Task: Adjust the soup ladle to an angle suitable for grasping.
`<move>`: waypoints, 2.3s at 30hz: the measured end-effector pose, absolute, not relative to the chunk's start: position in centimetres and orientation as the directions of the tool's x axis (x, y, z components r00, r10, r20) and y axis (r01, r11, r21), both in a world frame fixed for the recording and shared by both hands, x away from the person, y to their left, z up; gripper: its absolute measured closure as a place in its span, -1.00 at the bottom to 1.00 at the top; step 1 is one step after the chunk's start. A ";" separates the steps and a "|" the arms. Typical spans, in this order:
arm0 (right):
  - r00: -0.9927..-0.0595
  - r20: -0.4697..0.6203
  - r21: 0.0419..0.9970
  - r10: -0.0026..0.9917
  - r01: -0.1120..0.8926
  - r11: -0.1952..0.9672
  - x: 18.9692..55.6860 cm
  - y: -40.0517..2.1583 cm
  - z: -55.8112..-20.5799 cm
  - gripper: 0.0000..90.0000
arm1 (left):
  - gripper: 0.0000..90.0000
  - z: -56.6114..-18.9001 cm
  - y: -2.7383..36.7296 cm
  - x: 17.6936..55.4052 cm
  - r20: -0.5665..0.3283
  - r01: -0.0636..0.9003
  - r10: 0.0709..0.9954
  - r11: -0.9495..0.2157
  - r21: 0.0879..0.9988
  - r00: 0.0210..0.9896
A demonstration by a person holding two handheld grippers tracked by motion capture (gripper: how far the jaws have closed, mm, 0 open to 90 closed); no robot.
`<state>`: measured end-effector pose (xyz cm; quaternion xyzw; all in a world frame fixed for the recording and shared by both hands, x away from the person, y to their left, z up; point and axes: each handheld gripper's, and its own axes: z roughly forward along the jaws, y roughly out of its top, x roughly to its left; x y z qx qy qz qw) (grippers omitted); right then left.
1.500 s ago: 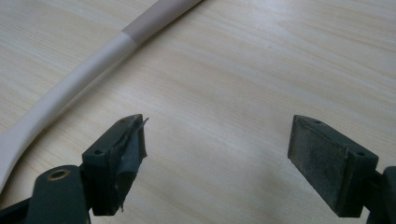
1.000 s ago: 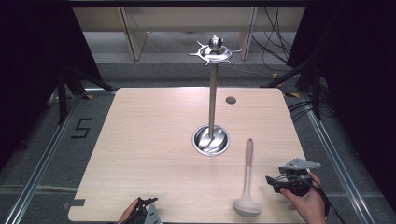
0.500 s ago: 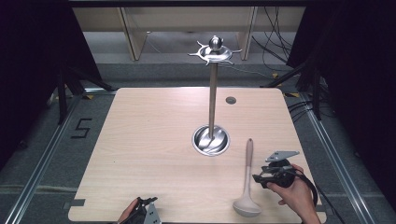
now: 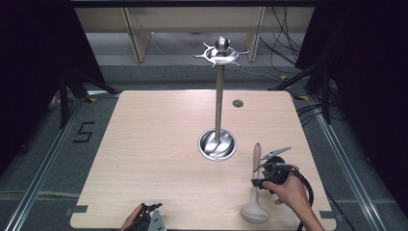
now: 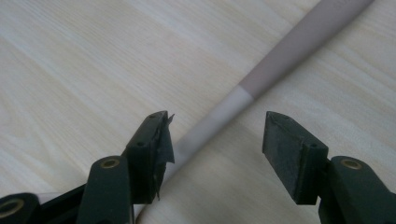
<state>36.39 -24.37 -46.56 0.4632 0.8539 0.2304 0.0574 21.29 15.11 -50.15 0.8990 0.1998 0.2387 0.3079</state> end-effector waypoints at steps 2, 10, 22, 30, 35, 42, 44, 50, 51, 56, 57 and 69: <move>-0.546 0.122 0.418 0.829 0.786 0.456 36.7 -24.3 -46.6 -0.05 | -0.67 -50.2 15.1 21.3 0.306 0.211 0.505 -0.731 0.649 0.807; -0.513 0.135 0.347 0.848 0.826 0.445 38.1 -23.5 -46.8 0.03 | -0.67 -49.8 15.2 21.2 0.313 0.201 0.508 -0.724 0.659 0.803; -0.477 0.116 0.232 0.871 0.866 0.443 40.3 -22.4 -47.5 0.08 | -0.67 -49.8 15.1 21.2 0.316 0.198 0.512 -0.720 0.665 0.799; -0.507 0.095 0.177 0.857 0.856 0.486 41.0 -21.8 -47.3 0.15 | -0.67 -49.8 15.1 21.2 0.324 0.195 0.512 -0.722 0.664 0.795; -0.490 0.154 0.203 0.858 0.865 0.458 41.4 -22.2 -47.4 0.28 | -0.67 -49.7 15.2 21.2 0.307 0.199 0.506 -0.720 0.664 0.806; -0.476 0.253 0.259 0.842 0.872 0.415 41.8 -23.5 -47.7 0.44 | -0.67 -49.8 15.2 21.2 0.309 0.197 0.509 -0.717 0.668 0.803; -0.434 0.257 0.227 0.863 0.896 0.383 41.8 -23.7 -47.5 0.45 | -0.67 -49.7 15.2 21.2 0.298 0.201 0.507 -0.715 0.670 0.809; -0.440 0.319 0.299 0.839 0.887 0.352 41.4 -24.6 -47.4 0.56 | -0.67 -49.7 15.2 21.2 0.299 0.199 0.504 -0.717 0.669 0.810; -0.449 0.333 0.308 0.829 0.883 0.354 41.4 -24.7 -47.3 0.58 | -0.67 -49.7 15.2 21.2 0.303 0.195 0.502 -0.718 0.668 0.810; -0.444 0.361 0.344 0.820 0.881 0.325 40.8 -24.8 -46.6 0.66 | -0.67 -49.7 15.1 21.2 0.303 0.196 0.506 -0.714 0.672 0.808; -0.442 0.367 0.360 0.818 0.879 0.313 40.5 -24.9 -46.3 0.68 | -0.67 -49.7 15.2 21.2 0.300 0.199 0.504 -0.718 0.667 0.810; -0.496 0.387 0.428 0.777 0.843 0.325 38.5 -24.8 -44.3 0.73 | -0.67 -49.7 15.1 21.2 0.298 0.196 0.502 -0.715 0.671 0.812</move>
